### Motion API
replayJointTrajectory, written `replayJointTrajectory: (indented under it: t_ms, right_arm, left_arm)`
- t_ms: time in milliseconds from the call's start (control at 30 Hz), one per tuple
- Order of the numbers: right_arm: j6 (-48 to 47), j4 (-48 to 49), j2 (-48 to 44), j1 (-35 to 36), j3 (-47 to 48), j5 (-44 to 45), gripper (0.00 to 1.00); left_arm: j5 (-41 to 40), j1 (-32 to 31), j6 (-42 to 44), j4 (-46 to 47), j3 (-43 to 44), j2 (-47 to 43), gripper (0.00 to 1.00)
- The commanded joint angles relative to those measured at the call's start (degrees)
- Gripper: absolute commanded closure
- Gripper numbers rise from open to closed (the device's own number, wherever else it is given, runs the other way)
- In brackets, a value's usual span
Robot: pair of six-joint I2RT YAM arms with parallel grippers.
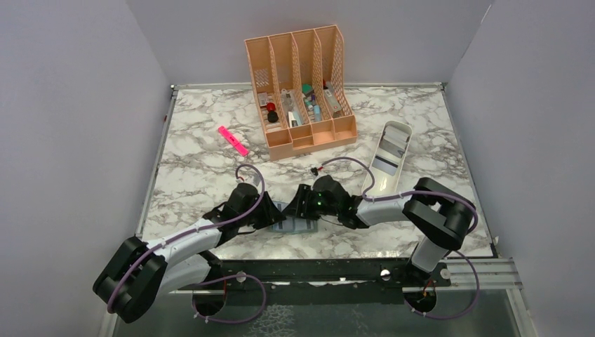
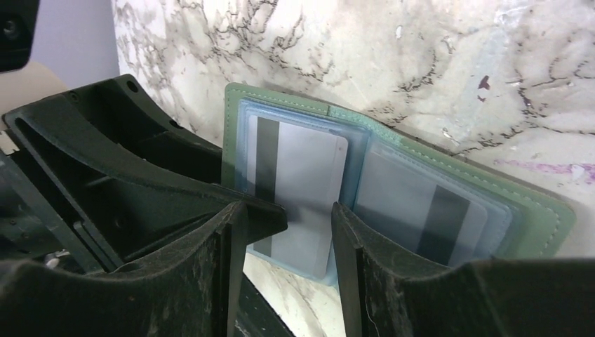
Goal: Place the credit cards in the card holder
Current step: Insert the credit card into the card holder.
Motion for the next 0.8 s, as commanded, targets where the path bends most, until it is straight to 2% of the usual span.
replayJointTrajectory:
  t_ms: [0,133,300,533,567,633,767]
  right_arm:
    - [0.3,6.3,0.9,0.5,-0.9,-2.2,0.49]
    - [0.5,8.7,1.7,0.5,-1.1,-4.0,0.51]
    - [-0.3,7.3,0.9,0.5,-1.3,-3.1,0.52]
    - [-11.5,-7.9,-9.6,0.4,1.2,6.4,0.5]
    - [-14.1,-10.1,-11.3,0.4,1.8,7.9,0.5]
    - [-19.6,-14.0,-14.2,0.4,3.1,10.6,0.5]
    - [-30.1,-22.6,-20.2,-0.8,6.1,18.1,0.49]
  left_arm:
    - [1.5,0.1,0.3,2.0,-0.7,0.2,0.59]
    - [1.5,0.1,0.3,2.3,-0.7,0.6,0.59]
    - [1.7,0.1,0.6,2.2,-0.5,0.8,0.59]
    - [-0.1,0.1,1.9,-0.8,0.5,-0.6,0.59]
    - [-0.3,0.1,2.0,-0.9,0.6,-0.7,0.61]
    - [-0.3,0.0,2.2,-1.1,1.0,-0.6,0.71]
    - [-0.1,0.1,3.0,-2.1,2.4,-0.4,0.78]
